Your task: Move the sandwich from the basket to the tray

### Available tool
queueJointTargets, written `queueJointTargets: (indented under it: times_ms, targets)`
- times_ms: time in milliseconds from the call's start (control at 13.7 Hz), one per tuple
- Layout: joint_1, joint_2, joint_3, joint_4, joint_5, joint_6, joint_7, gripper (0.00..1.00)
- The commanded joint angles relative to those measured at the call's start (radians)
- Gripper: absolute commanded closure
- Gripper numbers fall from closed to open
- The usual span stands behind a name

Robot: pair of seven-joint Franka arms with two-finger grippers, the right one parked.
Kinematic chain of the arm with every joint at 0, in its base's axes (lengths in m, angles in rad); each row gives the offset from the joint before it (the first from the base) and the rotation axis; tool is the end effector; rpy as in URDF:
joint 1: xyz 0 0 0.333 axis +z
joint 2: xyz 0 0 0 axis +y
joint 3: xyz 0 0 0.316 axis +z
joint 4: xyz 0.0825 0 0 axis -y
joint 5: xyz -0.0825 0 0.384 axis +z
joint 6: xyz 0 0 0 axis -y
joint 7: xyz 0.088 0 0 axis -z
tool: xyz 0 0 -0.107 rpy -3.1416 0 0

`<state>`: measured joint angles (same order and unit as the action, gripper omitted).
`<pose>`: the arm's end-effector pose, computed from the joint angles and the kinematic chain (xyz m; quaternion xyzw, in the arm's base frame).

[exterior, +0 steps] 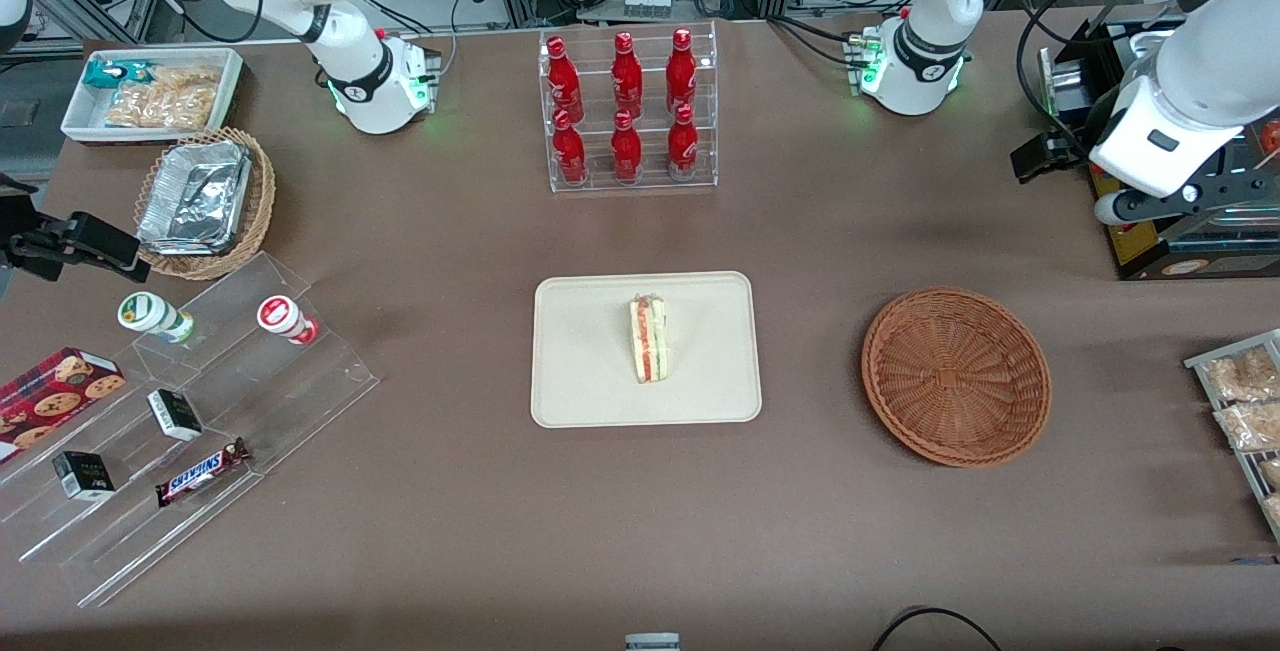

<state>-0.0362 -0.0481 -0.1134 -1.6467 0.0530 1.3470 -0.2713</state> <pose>0.5071 -0.0712 0.5989 -0.9896 -0.0633 0.1167 0.0546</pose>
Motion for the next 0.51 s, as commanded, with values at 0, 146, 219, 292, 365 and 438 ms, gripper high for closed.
queueJointTargets:
  times_ms: [0,146,219,292,365,438]
  targets:
    - [0.012,-0.019,-0.011,-0.018,-0.010,0.006,0.011,0.00]
    - [0.012,0.006,-0.011,0.019,-0.022,0.003,0.009,0.00]
    - [0.013,0.013,-0.011,0.039,-0.022,0.003,0.011,0.00]
    - [0.010,0.039,-0.011,0.062,-0.022,0.000,0.007,0.00]
    - [0.007,0.046,-0.012,0.076,-0.021,-0.014,0.007,0.00]
    - [0.006,0.051,-0.014,0.083,-0.021,-0.017,0.007,0.00]
